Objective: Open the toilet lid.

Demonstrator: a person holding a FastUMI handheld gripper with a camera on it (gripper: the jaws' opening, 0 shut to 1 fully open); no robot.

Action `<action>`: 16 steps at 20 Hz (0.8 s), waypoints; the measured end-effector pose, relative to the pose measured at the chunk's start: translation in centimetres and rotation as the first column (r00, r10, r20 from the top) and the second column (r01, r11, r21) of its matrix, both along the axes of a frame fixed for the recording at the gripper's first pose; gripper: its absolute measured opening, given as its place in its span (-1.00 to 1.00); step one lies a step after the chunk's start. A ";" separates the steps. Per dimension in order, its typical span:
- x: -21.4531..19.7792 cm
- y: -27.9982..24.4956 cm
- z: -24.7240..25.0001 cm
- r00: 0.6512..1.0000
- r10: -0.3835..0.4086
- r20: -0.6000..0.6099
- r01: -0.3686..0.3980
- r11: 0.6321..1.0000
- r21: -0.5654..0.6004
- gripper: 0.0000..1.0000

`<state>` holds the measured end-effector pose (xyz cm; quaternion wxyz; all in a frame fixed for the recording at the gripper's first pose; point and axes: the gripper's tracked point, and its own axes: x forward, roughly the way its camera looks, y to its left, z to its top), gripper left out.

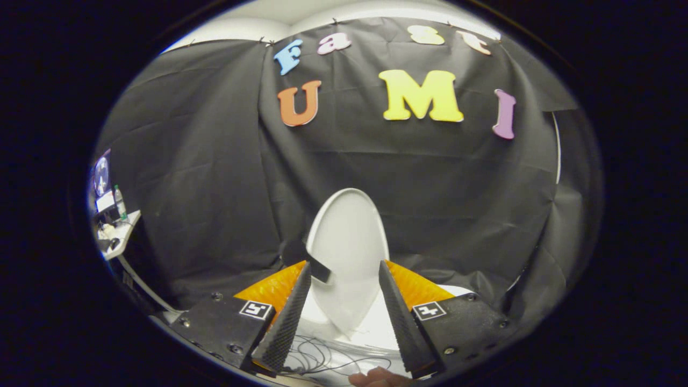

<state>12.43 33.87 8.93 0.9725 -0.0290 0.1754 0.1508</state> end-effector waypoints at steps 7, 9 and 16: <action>-3.4 -12.0 -1.9 0.980 -0.154 0.123 0.156 0.988 -0.008 0.75; -4.4 -14.8 -2.7 0.974 -0.190 0.127 0.192 0.981 -0.002 1.00; -8.3 -21.5 -4.8 0.963 -0.207 0.172 0.205 0.978 0.033 0.99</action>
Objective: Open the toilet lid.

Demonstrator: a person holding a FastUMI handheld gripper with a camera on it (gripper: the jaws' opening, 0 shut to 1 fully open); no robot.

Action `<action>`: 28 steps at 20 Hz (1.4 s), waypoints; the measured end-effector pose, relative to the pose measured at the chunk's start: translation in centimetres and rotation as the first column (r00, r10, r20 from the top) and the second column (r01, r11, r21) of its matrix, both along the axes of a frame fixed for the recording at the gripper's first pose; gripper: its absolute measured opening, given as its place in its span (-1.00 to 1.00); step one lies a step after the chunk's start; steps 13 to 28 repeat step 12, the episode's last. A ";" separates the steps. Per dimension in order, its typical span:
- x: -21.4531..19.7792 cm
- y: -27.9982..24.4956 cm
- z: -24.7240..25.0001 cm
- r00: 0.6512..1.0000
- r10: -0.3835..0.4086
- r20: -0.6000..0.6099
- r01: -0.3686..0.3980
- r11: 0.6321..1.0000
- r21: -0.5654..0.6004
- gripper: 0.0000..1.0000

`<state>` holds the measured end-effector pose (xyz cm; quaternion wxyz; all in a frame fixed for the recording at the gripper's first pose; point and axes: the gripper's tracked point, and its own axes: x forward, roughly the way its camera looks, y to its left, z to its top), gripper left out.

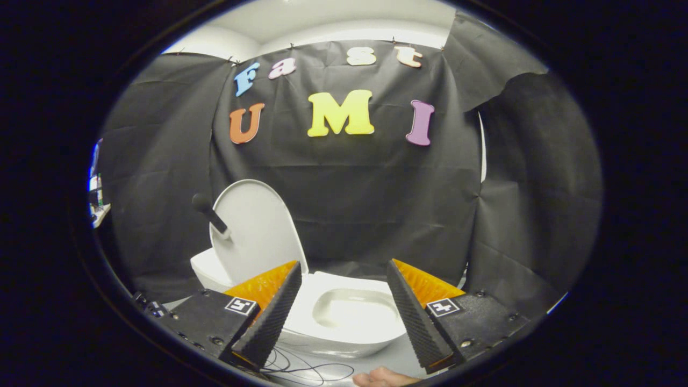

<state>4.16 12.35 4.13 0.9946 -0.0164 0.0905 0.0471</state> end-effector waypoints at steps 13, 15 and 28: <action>-3.7 -6.3 -1.0 0.986 0.026 0.164 -0.030 0.999 0.027 1.00; -3.7 -6.3 -1.0 0.986 0.026 0.164 -0.030 0.999 0.027 1.00; -3.7 -6.3 -1.0 0.986 0.026 0.164 -0.030 0.999 0.027 1.00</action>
